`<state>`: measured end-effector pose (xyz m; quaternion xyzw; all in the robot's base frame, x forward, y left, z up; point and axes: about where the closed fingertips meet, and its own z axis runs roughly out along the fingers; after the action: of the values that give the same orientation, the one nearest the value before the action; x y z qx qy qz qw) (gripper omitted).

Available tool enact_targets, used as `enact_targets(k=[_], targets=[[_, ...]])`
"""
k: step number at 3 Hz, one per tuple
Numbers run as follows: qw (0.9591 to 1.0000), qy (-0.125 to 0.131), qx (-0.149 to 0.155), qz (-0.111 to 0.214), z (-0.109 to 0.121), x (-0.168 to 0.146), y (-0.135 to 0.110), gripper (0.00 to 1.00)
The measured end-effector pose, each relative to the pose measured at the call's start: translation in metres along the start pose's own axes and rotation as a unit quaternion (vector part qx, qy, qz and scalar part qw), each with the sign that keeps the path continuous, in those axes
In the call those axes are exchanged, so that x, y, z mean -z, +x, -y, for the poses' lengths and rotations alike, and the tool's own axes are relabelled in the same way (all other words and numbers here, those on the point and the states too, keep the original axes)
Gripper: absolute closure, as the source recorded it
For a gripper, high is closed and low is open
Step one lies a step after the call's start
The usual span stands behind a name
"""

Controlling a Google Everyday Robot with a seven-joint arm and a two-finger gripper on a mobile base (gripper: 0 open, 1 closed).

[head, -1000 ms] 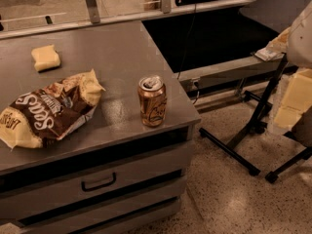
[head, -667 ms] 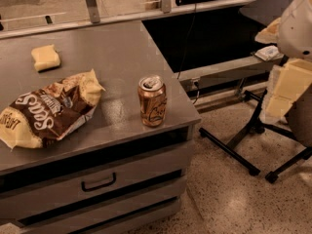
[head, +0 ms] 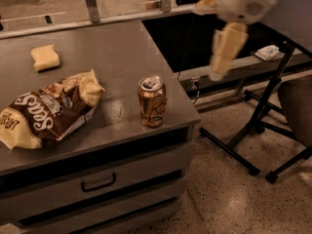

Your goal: Pick sponge

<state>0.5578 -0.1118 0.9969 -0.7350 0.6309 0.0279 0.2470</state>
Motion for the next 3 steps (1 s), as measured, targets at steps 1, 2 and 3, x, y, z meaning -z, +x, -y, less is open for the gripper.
enact_targets(k=[1,2,3], targets=[[0.994,-0.001,0.055,0.094,0.048,-0.023,-0.056,0.0],[0.9829,-0.005,0.074,0.169,0.075,-0.045,-0.114,0.0],[0.9748,-0.006,0.065,0.214,0.092,-0.063,-0.165,0.0]])
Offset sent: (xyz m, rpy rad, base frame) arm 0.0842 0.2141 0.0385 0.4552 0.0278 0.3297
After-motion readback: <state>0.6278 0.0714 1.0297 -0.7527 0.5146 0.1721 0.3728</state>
